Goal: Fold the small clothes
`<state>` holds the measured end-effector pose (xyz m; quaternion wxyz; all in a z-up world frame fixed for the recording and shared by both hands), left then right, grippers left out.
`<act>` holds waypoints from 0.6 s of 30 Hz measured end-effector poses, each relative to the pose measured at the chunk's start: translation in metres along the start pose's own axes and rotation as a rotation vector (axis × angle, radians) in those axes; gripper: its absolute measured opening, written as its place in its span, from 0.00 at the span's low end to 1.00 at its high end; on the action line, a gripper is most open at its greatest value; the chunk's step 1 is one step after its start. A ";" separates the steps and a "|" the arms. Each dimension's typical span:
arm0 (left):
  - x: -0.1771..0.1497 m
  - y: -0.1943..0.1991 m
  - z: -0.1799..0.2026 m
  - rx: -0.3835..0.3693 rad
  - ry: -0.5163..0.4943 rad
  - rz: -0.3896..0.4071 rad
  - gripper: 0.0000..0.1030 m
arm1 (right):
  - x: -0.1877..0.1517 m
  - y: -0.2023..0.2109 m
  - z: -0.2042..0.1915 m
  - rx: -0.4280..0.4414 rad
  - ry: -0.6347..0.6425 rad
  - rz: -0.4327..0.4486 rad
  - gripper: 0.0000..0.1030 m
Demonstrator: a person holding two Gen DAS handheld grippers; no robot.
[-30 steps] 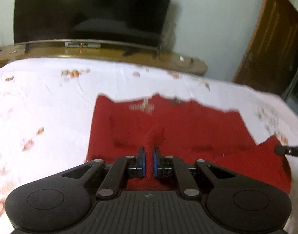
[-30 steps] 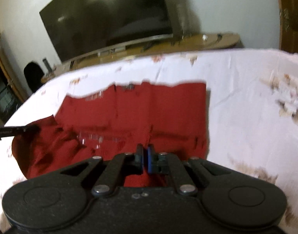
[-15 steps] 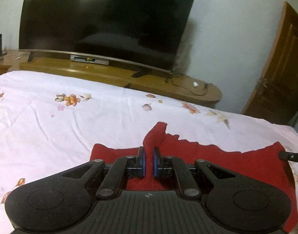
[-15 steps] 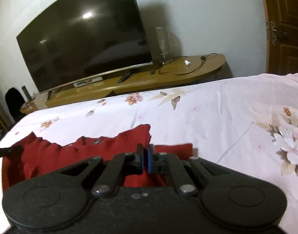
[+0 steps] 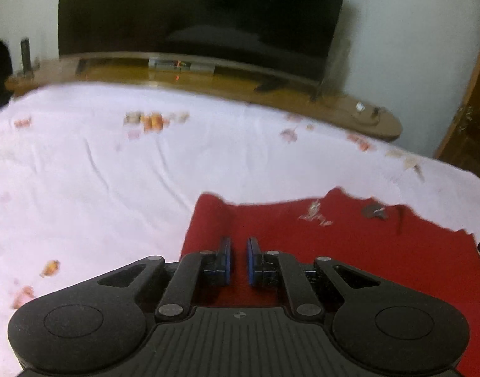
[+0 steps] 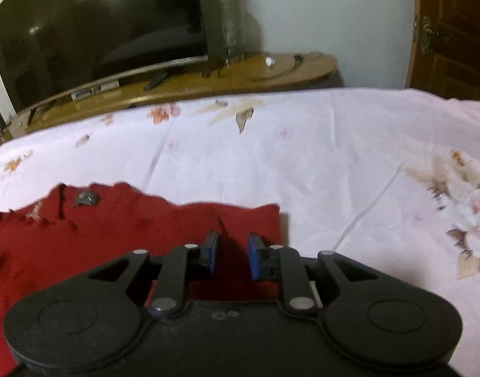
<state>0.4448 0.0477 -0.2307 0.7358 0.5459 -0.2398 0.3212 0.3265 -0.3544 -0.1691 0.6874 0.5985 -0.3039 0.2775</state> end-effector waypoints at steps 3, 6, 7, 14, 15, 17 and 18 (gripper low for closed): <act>0.001 0.027 0.012 -0.049 -0.031 0.027 0.08 | 0.003 0.031 -0.007 0.007 0.023 0.055 0.25; -0.005 0.033 0.036 -0.116 -0.076 -0.002 0.08 | 0.001 0.051 -0.032 0.067 0.042 0.092 0.27; -0.008 0.028 0.045 -0.137 -0.087 -0.025 0.08 | -0.002 0.054 -0.043 0.086 0.048 0.092 0.27; -0.032 -0.021 0.040 -0.013 -0.071 -0.124 0.07 | -0.015 0.017 -0.061 0.038 0.072 0.008 0.27; -0.032 -0.022 0.038 -0.009 -0.066 -0.106 0.07 | -0.020 0.009 -0.053 0.002 0.066 -0.021 0.25; -0.031 -0.021 0.036 0.008 -0.082 -0.103 0.07 | -0.028 0.000 -0.036 0.014 0.039 -0.022 0.22; -0.030 -0.020 0.036 0.016 -0.084 -0.105 0.07 | -0.027 0.001 -0.034 0.009 0.041 -0.023 0.22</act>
Point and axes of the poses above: each gripper's, at about its wrist camera, not at the fingertips, and y roughly against the way its jaws point, z to its right, x to its top, the point moved 4 cm from there along -y, roughly the way its jaws point, and after that the axes turned 10 degrees about y, right-handed, at the moved point
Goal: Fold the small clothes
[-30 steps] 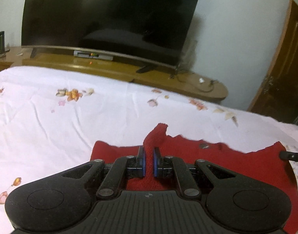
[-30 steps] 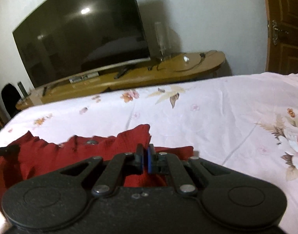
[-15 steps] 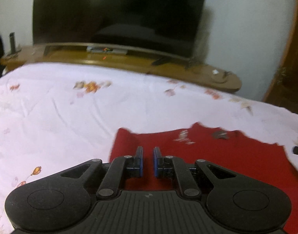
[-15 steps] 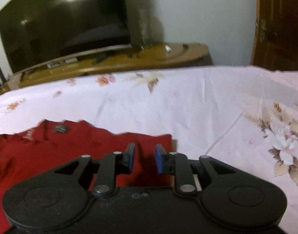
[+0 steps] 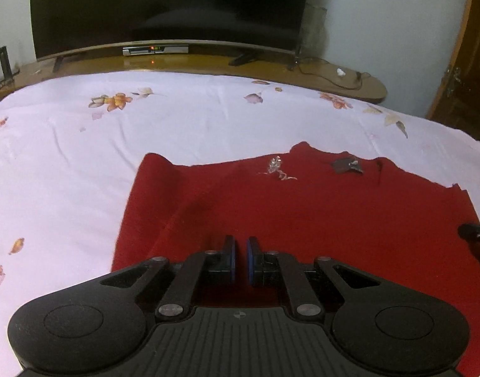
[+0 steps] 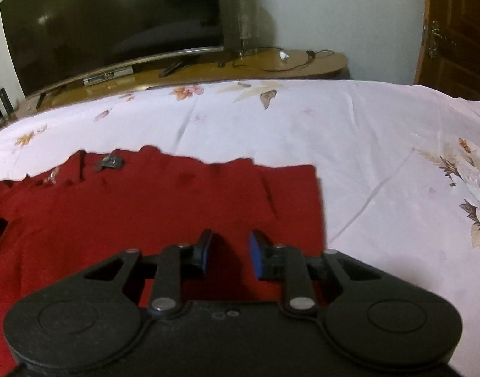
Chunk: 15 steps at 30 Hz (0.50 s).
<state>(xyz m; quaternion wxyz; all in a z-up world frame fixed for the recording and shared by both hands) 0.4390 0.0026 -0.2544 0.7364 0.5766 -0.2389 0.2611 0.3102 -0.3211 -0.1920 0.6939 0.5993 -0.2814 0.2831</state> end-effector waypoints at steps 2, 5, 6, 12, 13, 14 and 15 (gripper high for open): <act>0.001 0.003 -0.002 0.013 0.015 -0.006 0.08 | 0.005 0.002 0.000 -0.004 0.002 -0.010 0.22; 0.002 0.010 -0.004 0.034 0.022 -0.015 0.08 | 0.007 0.012 -0.004 -0.004 -0.010 -0.010 0.26; 0.003 0.014 -0.003 0.040 0.022 -0.017 0.08 | 0.010 0.018 -0.007 -0.002 -0.011 0.001 0.28; -0.004 0.033 0.003 0.017 0.011 -0.014 0.08 | 0.004 0.048 -0.036 0.035 0.051 0.054 0.37; -0.007 0.036 0.004 0.015 0.005 -0.015 0.08 | -0.001 0.052 -0.039 0.046 0.053 0.047 0.37; -0.011 0.040 0.005 0.012 -0.006 -0.015 0.08 | -0.006 0.055 -0.042 0.054 0.053 0.043 0.37; -0.016 0.044 0.006 0.011 -0.019 -0.013 0.08 | -0.011 0.059 -0.044 0.058 0.057 0.039 0.37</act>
Point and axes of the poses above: each gripper's, at about its wrist camera, not at the fingertips, and y roughly against the way its jaws point, z to its right, x to its top, the point moved 4 cm from there along -y, roughly the way its jaws point, and after that the axes turned 10 degrees about y, right-handed, at the moved point
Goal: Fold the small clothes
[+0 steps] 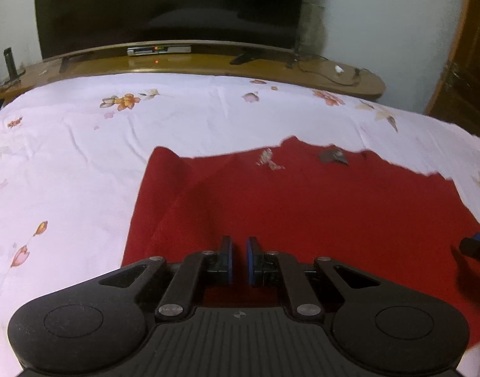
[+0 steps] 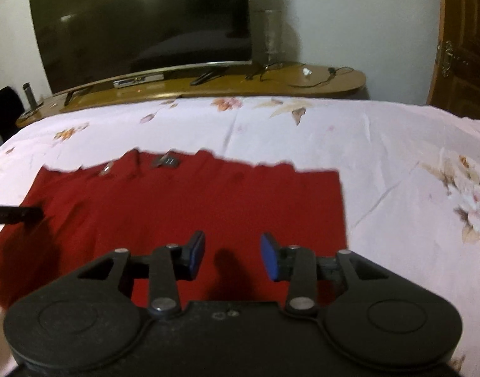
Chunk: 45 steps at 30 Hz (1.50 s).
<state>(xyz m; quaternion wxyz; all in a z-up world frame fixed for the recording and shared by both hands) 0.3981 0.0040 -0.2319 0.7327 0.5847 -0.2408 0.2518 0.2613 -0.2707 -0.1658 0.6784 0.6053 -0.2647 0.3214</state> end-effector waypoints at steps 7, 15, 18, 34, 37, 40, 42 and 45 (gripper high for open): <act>-0.034 0.007 -0.005 0.002 -0.062 -0.001 0.08 | -0.031 0.019 -0.004 -0.041 0.038 -0.032 0.52; -0.044 0.045 -0.018 0.010 -0.031 -0.003 0.08 | -0.038 0.036 0.007 -0.062 -0.026 -0.025 0.51; -0.063 0.041 -0.026 0.024 -0.023 -0.047 0.08 | -0.046 0.040 -0.008 -0.043 0.018 -0.028 0.52; -0.049 0.079 -0.028 0.091 -0.038 0.049 1.00 | -0.023 0.055 -0.044 0.041 0.016 0.009 0.58; -0.044 0.078 -0.024 0.122 -0.068 0.050 1.00 | -0.019 0.054 -0.057 0.075 0.020 0.014 0.58; -0.040 0.074 -0.025 0.126 -0.072 0.036 1.00 | -0.016 0.057 -0.067 0.100 0.025 0.022 0.58; -0.036 0.073 -0.027 0.111 -0.052 0.025 1.00 | -0.011 0.058 -0.074 0.113 0.033 0.030 0.58; -0.030 0.079 -0.034 0.092 -0.009 0.026 1.00 | -0.003 0.060 -0.082 0.135 0.040 0.042 0.59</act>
Point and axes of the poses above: each gripper's, at about its wrist camera, not at the fingertips, and y roughly against the way its jaws point, z to its right, x to its top, the point moved 4 cm from there along -y, roughly the way its jaws point, and after that the axes turned 10 degrees about y, right-handed, at the moved point
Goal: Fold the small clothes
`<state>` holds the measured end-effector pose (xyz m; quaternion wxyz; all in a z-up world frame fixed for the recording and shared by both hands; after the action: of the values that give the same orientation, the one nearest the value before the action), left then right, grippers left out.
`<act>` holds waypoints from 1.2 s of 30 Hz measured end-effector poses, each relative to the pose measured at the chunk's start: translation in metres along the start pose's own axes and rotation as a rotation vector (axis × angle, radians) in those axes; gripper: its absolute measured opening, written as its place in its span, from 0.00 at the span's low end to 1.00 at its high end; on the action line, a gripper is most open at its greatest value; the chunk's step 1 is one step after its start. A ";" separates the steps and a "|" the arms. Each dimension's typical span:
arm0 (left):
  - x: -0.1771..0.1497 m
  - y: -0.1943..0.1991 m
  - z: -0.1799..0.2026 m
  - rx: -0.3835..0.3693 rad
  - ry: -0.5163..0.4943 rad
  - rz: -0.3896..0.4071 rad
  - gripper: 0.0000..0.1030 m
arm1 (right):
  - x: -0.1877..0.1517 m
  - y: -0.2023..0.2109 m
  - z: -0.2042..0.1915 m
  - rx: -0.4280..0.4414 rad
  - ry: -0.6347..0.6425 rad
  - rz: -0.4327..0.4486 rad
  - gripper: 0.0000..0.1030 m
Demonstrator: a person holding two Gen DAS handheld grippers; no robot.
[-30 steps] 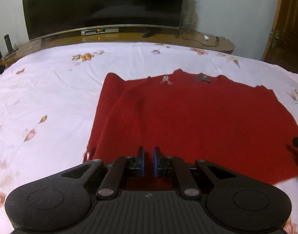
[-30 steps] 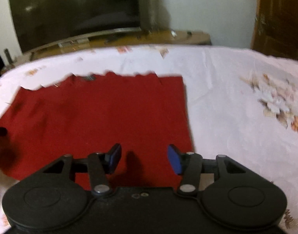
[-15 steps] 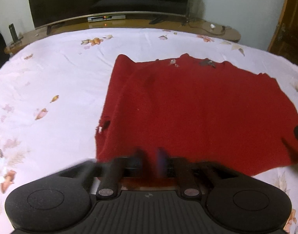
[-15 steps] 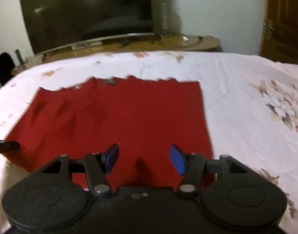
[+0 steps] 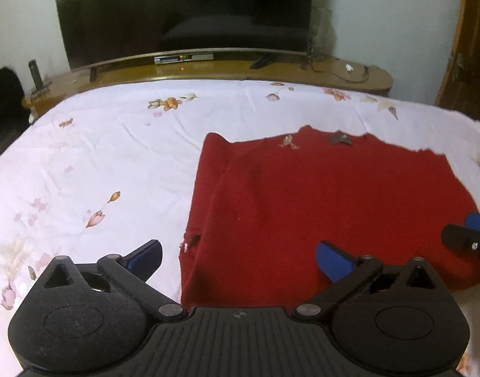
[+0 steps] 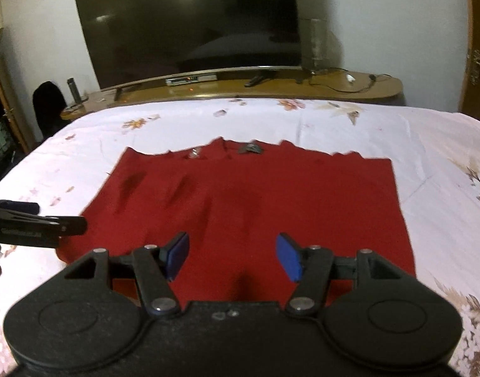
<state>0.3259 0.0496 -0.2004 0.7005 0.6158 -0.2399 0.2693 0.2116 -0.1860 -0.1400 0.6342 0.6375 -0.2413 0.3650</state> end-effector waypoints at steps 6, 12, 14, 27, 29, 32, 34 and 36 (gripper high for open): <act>0.010 -0.007 -0.009 0.035 0.025 -0.003 1.00 | 0.010 -0.007 -0.010 0.030 0.008 0.011 0.60; 0.023 -0.014 -0.028 -0.020 0.092 -0.018 1.00 | 0.011 -0.015 -0.012 0.047 -0.007 0.003 0.60; 0.028 -0.019 -0.036 -0.037 0.126 -0.018 1.00 | 0.013 -0.017 -0.011 0.048 -0.014 0.006 0.60; 0.040 -0.067 -0.041 -0.085 0.127 -0.072 1.00 | 0.028 -0.054 -0.003 0.037 -0.037 -0.013 0.60; 0.040 -0.075 -0.042 -0.093 0.130 -0.089 1.00 | 0.026 -0.060 -0.006 0.049 -0.035 -0.022 0.60; 0.039 -0.083 -0.045 -0.096 0.147 -0.105 1.00 | 0.024 -0.064 -0.009 0.059 -0.027 -0.029 0.60; 0.038 -0.087 -0.044 -0.107 0.143 -0.108 1.00 | 0.024 -0.066 -0.009 0.058 -0.023 -0.031 0.60; 0.037 -0.093 -0.040 -0.122 0.127 -0.111 1.00 | 0.024 -0.070 -0.008 0.056 -0.025 -0.034 0.60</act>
<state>0.4157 0.0837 -0.2490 0.7643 0.5661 -0.1762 0.2535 0.2792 -0.1686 -0.1659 0.6192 0.6635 -0.2278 0.3528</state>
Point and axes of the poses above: each gripper's, at about its wrist camera, not at the fingertips, and y roughly against the way its jaws point, z to its right, x to its top, the point moved 4 cm from there along -y, roughly the way its jaws point, and after that the axes turned 10 degrees about y, right-handed, at the moved point
